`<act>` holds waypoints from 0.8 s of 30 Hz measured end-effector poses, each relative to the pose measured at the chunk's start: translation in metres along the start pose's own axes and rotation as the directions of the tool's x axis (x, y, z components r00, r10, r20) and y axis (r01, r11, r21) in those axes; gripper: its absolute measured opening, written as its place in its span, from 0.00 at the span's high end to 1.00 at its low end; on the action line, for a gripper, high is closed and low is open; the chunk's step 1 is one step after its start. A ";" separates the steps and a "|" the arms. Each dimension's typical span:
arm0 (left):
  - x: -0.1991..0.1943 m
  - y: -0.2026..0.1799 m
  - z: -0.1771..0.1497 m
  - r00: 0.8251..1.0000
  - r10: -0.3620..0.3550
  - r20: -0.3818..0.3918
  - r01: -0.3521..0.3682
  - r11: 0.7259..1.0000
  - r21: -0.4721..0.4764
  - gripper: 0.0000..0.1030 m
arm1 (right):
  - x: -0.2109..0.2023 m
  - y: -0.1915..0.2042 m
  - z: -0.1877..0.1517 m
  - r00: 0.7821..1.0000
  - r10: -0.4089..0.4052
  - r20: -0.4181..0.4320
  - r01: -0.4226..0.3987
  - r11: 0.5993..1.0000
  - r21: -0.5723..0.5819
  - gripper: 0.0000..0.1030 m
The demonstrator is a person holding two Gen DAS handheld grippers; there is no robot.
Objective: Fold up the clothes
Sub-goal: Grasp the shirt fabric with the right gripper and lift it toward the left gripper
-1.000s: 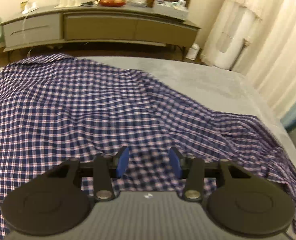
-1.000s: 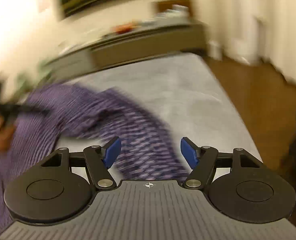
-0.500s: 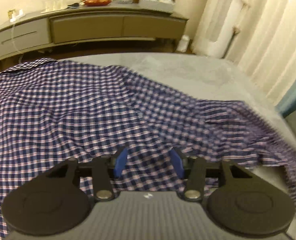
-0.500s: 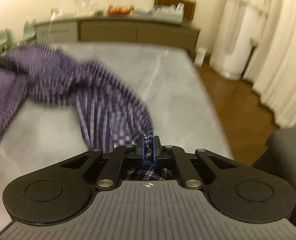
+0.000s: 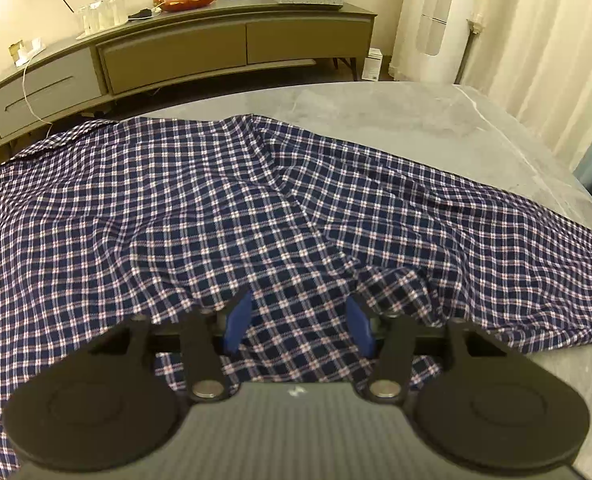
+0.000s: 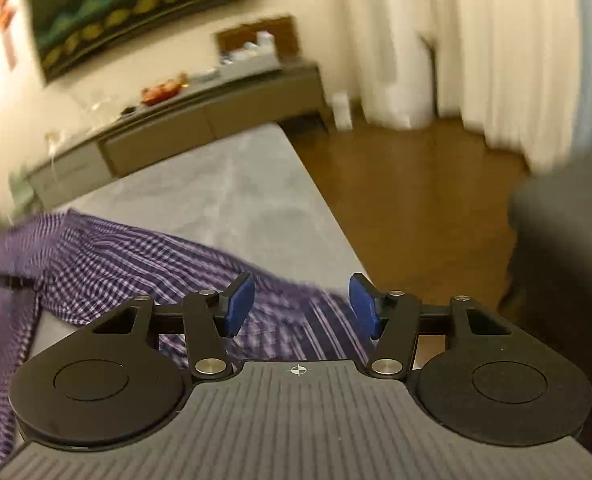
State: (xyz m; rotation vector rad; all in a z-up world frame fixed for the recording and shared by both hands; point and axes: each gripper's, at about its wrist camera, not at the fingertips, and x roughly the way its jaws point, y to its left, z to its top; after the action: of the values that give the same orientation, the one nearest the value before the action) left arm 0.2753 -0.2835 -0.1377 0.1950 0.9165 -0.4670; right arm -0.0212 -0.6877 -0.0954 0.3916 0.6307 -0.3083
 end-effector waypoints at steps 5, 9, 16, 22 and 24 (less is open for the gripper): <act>-0.002 -0.003 -0.005 1.000 0.002 0.020 -0.003 1.000 0.024 0.39 | 0.021 -0.014 -0.022 1.000 -0.011 -0.021 0.012 0.998 0.055 0.43; 0.001 -0.005 -0.005 1.000 0.012 0.020 -0.012 1.000 0.025 0.36 | 0.033 0.006 -0.027 0.999 -0.053 -0.008 0.052 0.996 -0.070 0.72; 0.004 0.014 0.004 0.999 -0.044 0.006 0.044 0.994 -0.096 0.39 | -0.004 0.040 -0.013 0.991 -0.077 0.107 0.096 0.977 -0.188 0.96; -0.024 0.051 -0.004 0.978 -0.194 0.080 0.210 0.927 -0.312 0.40 | -0.083 0.142 0.003 0.960 0.085 0.267 0.031 0.914 -0.403 0.96; -0.046 0.061 -0.016 0.945 -0.300 0.134 0.328 0.871 -0.366 0.40 | -0.104 0.189 -0.002 0.941 0.174 0.290 -0.012 0.874 -0.485 0.96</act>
State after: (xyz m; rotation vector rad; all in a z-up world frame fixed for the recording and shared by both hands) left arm 0.2688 -0.2101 -0.1122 -0.3357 0.9526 -0.5805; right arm -0.0273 -0.5033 0.0164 -0.1091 0.3396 -0.1093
